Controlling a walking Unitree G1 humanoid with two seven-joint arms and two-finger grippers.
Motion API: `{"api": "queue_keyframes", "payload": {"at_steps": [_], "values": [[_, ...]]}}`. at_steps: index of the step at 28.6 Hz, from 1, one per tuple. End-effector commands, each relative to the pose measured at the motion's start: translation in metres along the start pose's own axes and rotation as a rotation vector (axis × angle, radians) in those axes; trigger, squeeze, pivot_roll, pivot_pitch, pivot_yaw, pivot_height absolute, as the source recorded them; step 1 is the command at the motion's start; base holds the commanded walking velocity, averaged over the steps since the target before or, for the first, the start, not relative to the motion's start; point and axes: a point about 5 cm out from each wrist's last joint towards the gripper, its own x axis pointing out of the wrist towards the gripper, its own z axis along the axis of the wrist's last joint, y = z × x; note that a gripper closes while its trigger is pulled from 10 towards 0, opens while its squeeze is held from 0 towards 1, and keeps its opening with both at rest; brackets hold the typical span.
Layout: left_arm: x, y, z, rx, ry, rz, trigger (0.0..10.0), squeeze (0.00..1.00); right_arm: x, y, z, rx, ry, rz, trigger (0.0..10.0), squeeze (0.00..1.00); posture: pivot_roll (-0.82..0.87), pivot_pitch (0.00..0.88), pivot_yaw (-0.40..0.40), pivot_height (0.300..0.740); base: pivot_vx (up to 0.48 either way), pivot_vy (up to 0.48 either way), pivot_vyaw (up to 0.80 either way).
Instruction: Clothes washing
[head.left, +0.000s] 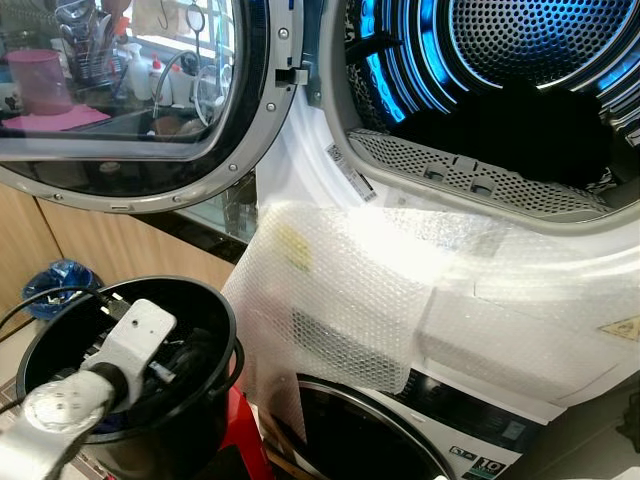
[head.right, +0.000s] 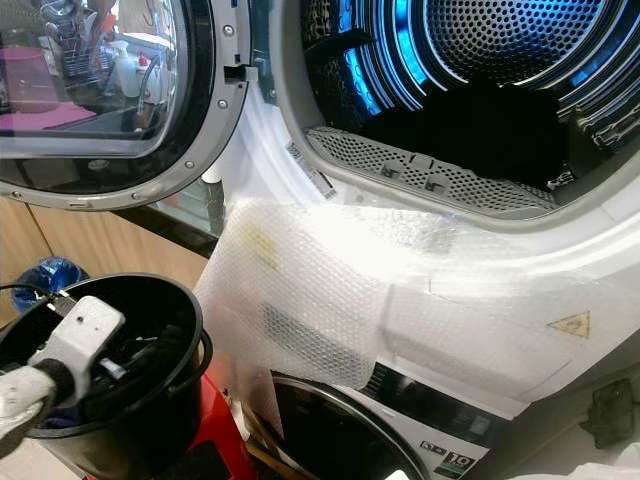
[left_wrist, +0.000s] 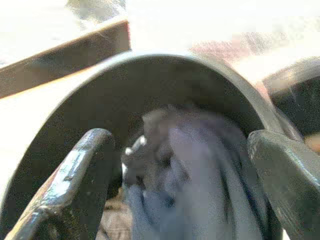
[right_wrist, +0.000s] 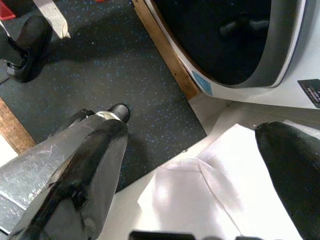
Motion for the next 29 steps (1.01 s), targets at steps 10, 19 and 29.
{"api": "queue_keyframes", "payload": {"at_steps": [10, 19, 29], "values": [[-0.015, 0.049, -0.016, 0.515, 0.204, -0.011, 10.0, 0.00, -0.001, -0.004, -0.002, 0.006, 0.007, -0.002, 10.0, 0.00, 0.08, 0.000, -0.101, 0.740, 0.000, 0.000, 0.00], [0.018, 0.021, -0.008, 0.083, -0.075, -0.116, 10.0, 0.00, -0.001, -0.005, -0.002, 0.004, 0.007, -0.003, 10.0, 0.00, 0.06, 0.000, -0.105, 0.740, 0.000, 0.000, 0.00], [0.011, 0.020, -0.009, 0.036, -0.072, -0.180, 10.0, 0.00, -0.001, -0.005, -0.002, 0.006, 0.006, -0.007, 10.0, 0.00, 0.06, 0.000, -0.106, 0.740, 0.000, 0.000, 0.00]]}}
